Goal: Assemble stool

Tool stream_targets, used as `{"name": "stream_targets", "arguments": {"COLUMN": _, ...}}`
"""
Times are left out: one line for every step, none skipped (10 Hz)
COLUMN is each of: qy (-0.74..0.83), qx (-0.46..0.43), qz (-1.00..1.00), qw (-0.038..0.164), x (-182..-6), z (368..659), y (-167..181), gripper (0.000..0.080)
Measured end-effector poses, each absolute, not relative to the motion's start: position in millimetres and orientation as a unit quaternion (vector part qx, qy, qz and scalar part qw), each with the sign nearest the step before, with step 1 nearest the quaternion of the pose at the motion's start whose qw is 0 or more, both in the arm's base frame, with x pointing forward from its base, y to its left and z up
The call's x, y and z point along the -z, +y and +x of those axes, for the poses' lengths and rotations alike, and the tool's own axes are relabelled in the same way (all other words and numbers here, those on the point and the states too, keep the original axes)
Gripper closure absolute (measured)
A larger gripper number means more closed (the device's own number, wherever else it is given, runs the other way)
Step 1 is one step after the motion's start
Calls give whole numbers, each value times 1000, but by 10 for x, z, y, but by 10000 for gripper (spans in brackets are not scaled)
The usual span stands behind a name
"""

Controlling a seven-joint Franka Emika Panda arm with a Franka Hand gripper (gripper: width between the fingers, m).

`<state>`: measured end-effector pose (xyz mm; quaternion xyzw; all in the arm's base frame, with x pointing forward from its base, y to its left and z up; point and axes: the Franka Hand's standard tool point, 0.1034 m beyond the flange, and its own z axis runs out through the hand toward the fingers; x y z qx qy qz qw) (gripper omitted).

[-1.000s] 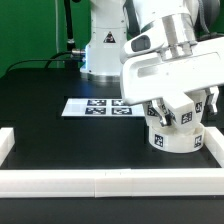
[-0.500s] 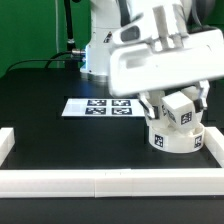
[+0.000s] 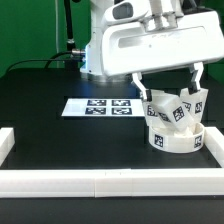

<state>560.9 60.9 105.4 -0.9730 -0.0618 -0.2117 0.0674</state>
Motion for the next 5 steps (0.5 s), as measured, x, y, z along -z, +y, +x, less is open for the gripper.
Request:
{"name": "stream_targets", "arguments": {"qy": -63, "qx": 216, "qz": -972, "qw": 66, "x": -1070, "z": 5624, "y": 605, "gripper": 151}}
{"name": "stream_targets", "arguments": {"qy": -66, "qx": 189, "qz": -977, "qw": 70, "x": -1022, "z": 5580, "y": 627, "gripper": 151}}
{"name": "stream_targets", "arguments": {"qy": -74, "qx": 142, "qz": -984, "qw": 75, "x": -1030, "z": 5552, "y": 661, "gripper": 151}}
{"name": "stream_targets", "arguments": {"qy": -77, "qx": 127, "qz": -986, "qw": 77, "x": -1059, "z": 5593, "y": 676, "gripper": 151}}
{"name": "stream_targets", "arguments": {"qy": -90, "qx": 83, "qz": -989, "qw": 83, "x": -1007, "z": 5562, "y": 684, "gripper": 151}}
